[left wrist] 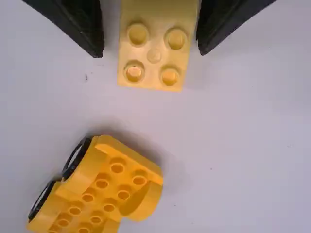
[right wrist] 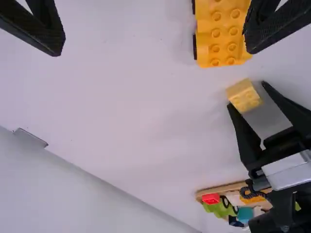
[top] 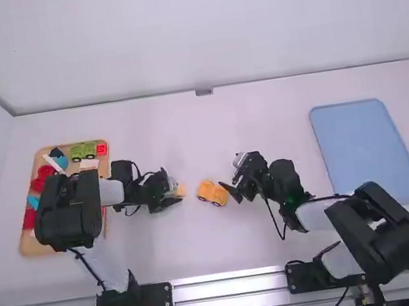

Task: Assemble lego blocks to make yellow taxi

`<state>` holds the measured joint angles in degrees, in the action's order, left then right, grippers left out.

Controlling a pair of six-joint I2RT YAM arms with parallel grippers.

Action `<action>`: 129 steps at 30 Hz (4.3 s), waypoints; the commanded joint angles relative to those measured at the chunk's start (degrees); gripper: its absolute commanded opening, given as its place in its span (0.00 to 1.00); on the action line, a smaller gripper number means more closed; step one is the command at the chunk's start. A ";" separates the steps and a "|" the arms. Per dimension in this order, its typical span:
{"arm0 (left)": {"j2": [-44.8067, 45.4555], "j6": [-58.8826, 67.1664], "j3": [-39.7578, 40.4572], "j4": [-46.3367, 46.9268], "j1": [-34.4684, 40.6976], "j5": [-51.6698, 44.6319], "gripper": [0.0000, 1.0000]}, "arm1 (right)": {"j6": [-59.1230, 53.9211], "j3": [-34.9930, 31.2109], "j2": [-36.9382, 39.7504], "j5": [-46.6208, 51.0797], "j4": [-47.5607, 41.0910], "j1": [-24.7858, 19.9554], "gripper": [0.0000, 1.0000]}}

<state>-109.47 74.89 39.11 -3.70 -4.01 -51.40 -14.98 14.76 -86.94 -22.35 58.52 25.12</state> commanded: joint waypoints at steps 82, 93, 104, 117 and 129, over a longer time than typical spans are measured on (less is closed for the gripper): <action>12.59 -9.62 27.04 18.34 10.40 4.28 0.10 | -7.65 4.37 -35.95 4.52 22.88 6.16 0.99; 11.93 -15.56 23.08 20.87 12.70 2.19 0.10 | -10.62 3.78 -35.98 -21.62 26.58 -5.33 0.98; 11.93 -21.77 11.85 10.10 12.81 -1.53 0.09 | -24.46 19.91 -35.98 -48.61 -4.72 -15.82 0.98; 9.40 -24.06 5.64 1.73 16.09 -2.78 0.02 | -28.13 17.77 -35.95 -48.11 -2.73 -15.43 0.98; 6.25 -21.09 6.34 1.75 18.51 0.02 0.02 | -28.65 17.55 -35.98 -46.58 -6.78 -14.91 0.98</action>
<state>-102.98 52.01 45.10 -2.11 14.15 -49.52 -43.53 31.35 -122.32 -68.55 52.80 10.13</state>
